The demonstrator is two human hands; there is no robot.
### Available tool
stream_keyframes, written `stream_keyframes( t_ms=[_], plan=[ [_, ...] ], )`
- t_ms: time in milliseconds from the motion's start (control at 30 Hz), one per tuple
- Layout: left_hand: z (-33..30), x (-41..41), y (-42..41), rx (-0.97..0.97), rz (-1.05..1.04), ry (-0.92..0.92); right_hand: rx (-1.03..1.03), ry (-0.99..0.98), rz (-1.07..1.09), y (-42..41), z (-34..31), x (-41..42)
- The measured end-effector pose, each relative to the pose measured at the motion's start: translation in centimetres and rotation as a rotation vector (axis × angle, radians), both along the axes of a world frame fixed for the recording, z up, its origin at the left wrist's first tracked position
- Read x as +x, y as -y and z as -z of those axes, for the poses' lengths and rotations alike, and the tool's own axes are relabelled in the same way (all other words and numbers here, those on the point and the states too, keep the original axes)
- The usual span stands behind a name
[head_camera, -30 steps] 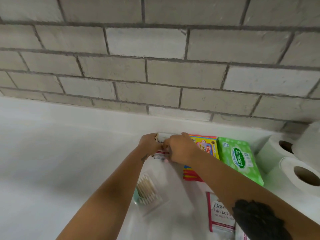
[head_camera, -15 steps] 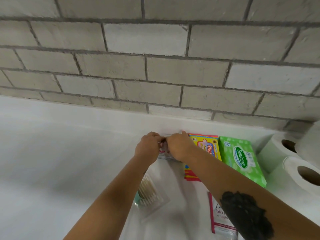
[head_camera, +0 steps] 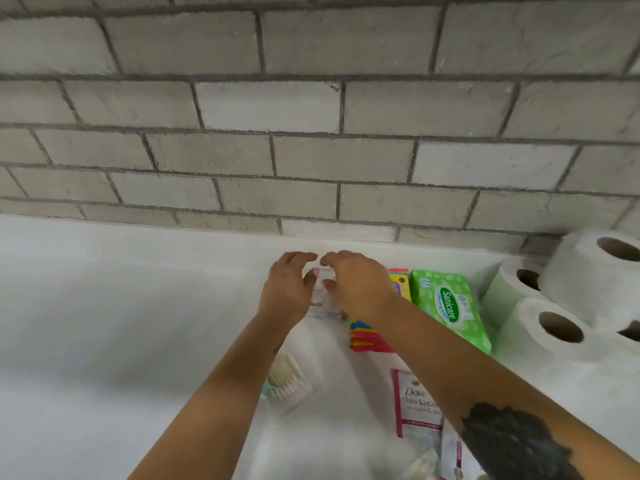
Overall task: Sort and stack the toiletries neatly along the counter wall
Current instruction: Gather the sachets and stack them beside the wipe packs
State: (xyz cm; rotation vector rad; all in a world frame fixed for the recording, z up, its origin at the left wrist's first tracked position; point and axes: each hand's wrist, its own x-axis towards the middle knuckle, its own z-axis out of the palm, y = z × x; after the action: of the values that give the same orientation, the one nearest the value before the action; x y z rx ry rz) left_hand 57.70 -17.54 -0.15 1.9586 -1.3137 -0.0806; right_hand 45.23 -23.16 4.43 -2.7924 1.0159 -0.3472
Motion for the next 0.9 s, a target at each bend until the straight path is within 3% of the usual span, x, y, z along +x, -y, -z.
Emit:
stream_keyframes(
  t_ms=[333,633,900],
  plan=[
    [-4.3,-11.0,-4.2,-0.185,0.121,-0.145,0.037,0.272,0.155,-4.9,-3.9,-12.3],
    [-5.7,-23.8,-6.4,-0.174,0.316,-0.278,0.024,0.464,0.267,-10.1,-4.1,-25.1],
    [-4.8,-37.0,-8.2,-0.103,0.493,-0.327,0.026,0.491,0.386,-14.0,-3.0,-38.4]
  ],
)
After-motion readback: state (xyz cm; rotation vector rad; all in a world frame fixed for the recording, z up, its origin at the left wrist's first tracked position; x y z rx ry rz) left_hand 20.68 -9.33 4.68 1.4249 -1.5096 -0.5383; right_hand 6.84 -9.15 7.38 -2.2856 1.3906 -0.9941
